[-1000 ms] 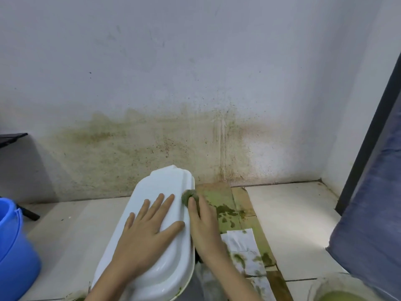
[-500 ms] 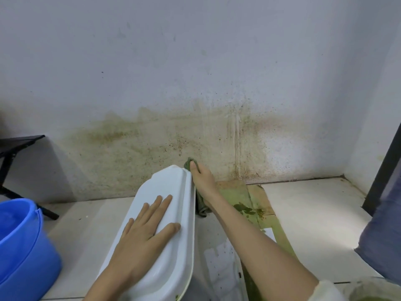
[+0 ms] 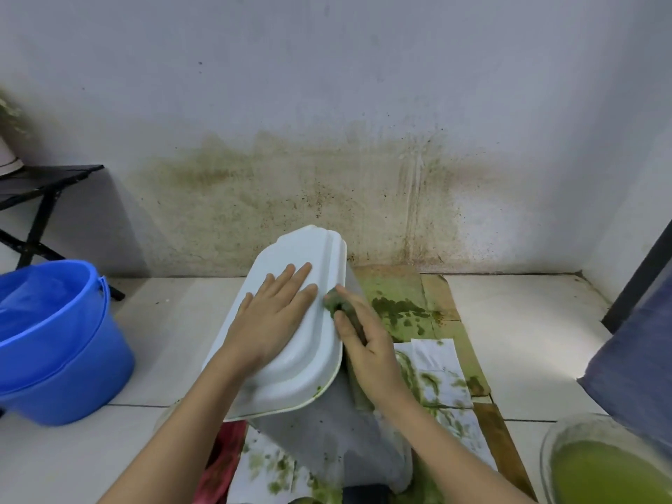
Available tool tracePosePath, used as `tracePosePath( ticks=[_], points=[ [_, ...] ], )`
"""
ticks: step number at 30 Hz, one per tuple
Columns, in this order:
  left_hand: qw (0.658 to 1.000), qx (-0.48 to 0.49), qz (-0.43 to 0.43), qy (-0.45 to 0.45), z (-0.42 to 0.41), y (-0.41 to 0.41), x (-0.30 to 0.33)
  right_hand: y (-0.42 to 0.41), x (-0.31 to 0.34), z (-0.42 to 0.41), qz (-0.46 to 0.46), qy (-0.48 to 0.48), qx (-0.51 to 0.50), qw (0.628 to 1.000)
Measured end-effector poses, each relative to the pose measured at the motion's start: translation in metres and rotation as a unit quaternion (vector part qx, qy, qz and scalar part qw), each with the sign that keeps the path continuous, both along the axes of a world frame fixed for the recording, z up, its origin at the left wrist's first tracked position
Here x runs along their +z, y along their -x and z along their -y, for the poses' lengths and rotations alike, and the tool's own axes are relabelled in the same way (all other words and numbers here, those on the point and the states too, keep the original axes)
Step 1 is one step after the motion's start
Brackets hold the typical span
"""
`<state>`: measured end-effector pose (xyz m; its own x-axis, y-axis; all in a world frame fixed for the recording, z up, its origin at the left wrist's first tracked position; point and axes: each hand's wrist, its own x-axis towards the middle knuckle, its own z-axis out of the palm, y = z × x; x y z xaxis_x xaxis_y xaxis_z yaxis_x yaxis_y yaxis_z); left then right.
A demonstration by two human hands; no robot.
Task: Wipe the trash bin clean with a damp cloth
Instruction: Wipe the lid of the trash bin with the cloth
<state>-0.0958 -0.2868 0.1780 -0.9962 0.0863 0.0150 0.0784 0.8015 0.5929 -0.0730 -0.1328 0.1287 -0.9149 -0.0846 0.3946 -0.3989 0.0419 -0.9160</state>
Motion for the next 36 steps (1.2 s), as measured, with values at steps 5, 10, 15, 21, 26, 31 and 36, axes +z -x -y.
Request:
tracePosePath(
  ticks=[5, 10, 15, 21, 26, 31, 36],
  points=[
    [1.000, 0.002, 0.004, 0.018, -0.004, -0.001, 0.000, -0.035, -0.013, 0.008, -0.065, -0.019, -0.052, 0.996],
    [0.999, -0.007, 0.001, 0.040, -0.015, -0.001, 0.003, -0.063, -0.058, -0.004, -0.267, -0.147, -0.116, 0.945],
    [0.999, -0.005, 0.006, 0.047, -0.009, -0.002, 0.002, -0.077, -0.099, -0.030, -0.178, -0.178, -0.146, 0.957],
    [0.997, -0.021, -0.013, 0.068, -0.030, -0.004, 0.005, -0.052, 0.001, -0.017, -0.270, -0.065, -0.176, 0.944],
    [0.992, -0.061, -0.053, 0.098, -0.036, -0.009, 0.003, -0.036, 0.016, 0.004, -0.235, -0.207, -0.175, 0.933],
    [0.992, -0.054, -0.031, 0.113, -0.013, 0.001, -0.005, -0.034, -0.011, 0.000, -0.259, -0.137, -0.060, 0.954],
    [0.999, -0.031, -0.019, 0.021, 0.003, -0.001, -0.004, -0.004, -0.012, 0.021, -0.142, 0.034, -0.084, 0.986]
  ],
)
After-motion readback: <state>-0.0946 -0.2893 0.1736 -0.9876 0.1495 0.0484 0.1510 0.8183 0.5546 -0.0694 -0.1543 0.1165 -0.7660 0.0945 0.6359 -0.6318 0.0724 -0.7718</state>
